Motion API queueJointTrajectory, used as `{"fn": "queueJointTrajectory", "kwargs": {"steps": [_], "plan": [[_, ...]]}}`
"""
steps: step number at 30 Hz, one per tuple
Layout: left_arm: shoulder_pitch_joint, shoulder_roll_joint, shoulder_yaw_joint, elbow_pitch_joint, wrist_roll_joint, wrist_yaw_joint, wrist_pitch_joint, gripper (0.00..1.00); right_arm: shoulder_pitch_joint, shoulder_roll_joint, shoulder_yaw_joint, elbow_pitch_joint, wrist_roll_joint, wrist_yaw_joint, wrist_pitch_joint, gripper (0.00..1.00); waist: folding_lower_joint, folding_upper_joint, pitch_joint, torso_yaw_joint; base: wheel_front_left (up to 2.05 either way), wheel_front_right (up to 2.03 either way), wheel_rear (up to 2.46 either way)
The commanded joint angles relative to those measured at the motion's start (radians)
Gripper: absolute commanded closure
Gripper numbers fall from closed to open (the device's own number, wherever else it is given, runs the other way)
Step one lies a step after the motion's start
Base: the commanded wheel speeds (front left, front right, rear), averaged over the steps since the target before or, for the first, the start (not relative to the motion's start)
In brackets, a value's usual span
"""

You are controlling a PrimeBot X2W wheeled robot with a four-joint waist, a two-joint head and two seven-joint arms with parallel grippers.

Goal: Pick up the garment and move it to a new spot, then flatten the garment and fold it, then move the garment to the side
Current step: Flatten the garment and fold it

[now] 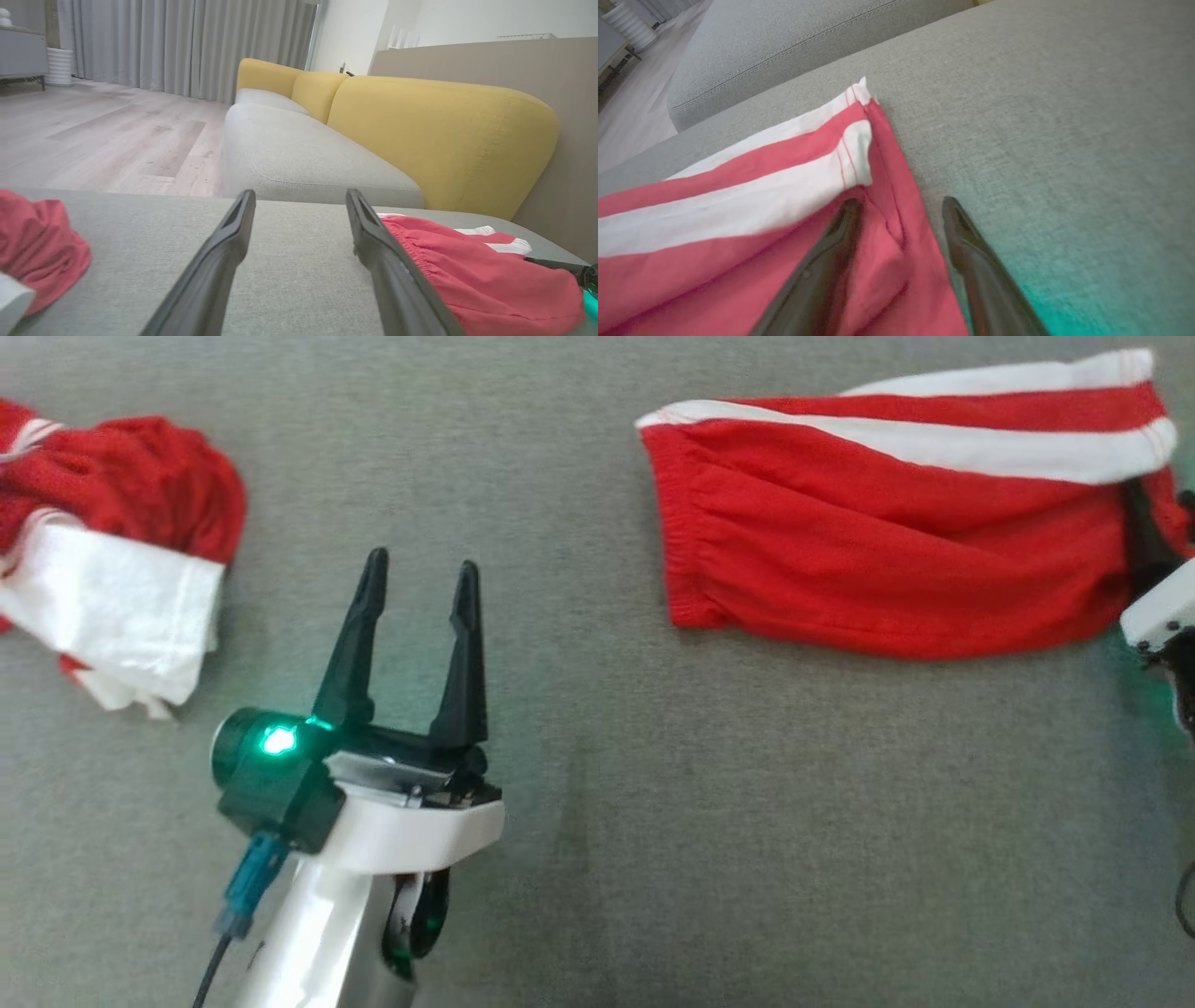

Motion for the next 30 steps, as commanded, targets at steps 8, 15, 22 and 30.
{"fn": "queueJointTrajectory", "kwargs": {"steps": [8, 15, 22, 30], "plan": [[0.037, -0.001, 0.061, -0.062, -0.004, 0.0, -0.005, 0.0, 0.028, -0.047, 0.056, -0.035, 0.035, -0.001, -0.025, 1.0, 0.0001, 0.0, -0.04, -0.011, 0.0, 0.0, 0.0], [0.038, -0.001, 0.062, -0.054, 0.011, -0.02, -0.005, 0.0, 0.002, -0.117, 0.054, -0.048, 0.019, -0.001, -0.071, 1.0, 0.0001, 0.0, -0.047, -0.059, 0.0, 0.0, 0.0], [0.045, -0.001, 0.064, -0.037, 0.026, -0.029, -0.005, 0.0, -0.001, -0.106, 0.086, -0.22, 0.061, -0.001, -0.07, 1.0, 0.0001, 0.0, -0.073, -0.083, 0.0, 0.0, 0.0], [0.069, -0.001, 0.056, -0.03, 0.004, -0.021, -0.005, 0.0, 0.057, -0.044, 0.139, -0.502, 0.095, -0.001, -0.029, 1.0, 0.0001, 0.0, -0.129, -0.067, 0.0, 0.0, 0.0]]}}
